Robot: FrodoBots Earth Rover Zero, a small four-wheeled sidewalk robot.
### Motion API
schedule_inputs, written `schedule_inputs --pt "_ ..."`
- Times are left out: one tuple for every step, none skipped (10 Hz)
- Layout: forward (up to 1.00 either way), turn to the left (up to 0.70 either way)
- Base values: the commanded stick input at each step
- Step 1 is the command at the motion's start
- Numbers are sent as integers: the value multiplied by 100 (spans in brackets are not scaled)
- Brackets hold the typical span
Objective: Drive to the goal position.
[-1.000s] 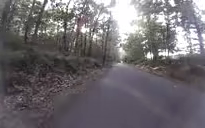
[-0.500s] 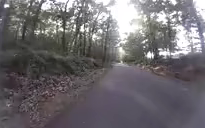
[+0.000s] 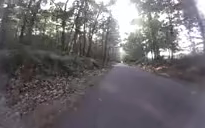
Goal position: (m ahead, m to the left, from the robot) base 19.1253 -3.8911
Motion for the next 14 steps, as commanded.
schedule_inputs --pt "70 -25" --pt "70 -35" --pt "70 -34" --pt "70 -34" --pt "70 -14" --pt "70 -1" --pt "70 -1" --pt "70 -1" --pt "70 -1" --pt "70 -1" --pt "70 -1" --pt "70 -1" --pt "70 -1" --pt "70 -1"
